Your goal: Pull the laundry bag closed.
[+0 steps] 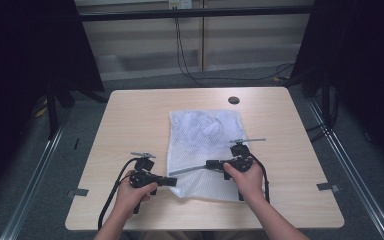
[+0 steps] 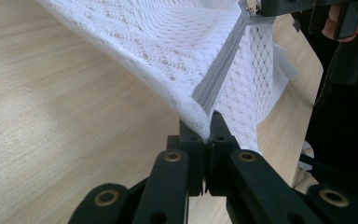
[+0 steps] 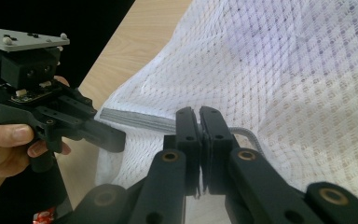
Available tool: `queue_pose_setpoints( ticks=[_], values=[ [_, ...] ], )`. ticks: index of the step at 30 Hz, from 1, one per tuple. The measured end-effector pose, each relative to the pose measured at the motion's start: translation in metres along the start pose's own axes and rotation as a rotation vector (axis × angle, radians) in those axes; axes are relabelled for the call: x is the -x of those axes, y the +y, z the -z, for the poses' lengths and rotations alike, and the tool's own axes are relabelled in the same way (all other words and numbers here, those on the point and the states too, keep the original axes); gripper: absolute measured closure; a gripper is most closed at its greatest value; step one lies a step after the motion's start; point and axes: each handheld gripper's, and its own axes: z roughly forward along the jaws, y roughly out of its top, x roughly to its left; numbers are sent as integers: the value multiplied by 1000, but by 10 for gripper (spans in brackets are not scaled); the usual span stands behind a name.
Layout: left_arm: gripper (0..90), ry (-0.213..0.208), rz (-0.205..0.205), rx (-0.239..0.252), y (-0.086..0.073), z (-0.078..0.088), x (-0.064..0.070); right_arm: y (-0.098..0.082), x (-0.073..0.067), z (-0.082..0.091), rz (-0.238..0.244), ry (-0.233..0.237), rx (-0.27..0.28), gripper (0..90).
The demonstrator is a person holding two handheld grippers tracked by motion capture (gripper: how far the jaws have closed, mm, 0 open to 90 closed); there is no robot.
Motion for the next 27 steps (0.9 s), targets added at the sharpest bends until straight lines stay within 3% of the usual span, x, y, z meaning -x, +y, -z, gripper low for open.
queue_pose_setpoints(
  ticks=[27],
  values=[
    [884, 6, 1, -3, 0, 2, -1, 0, 5, 8, -3, -11, 1, 870]
  ],
)
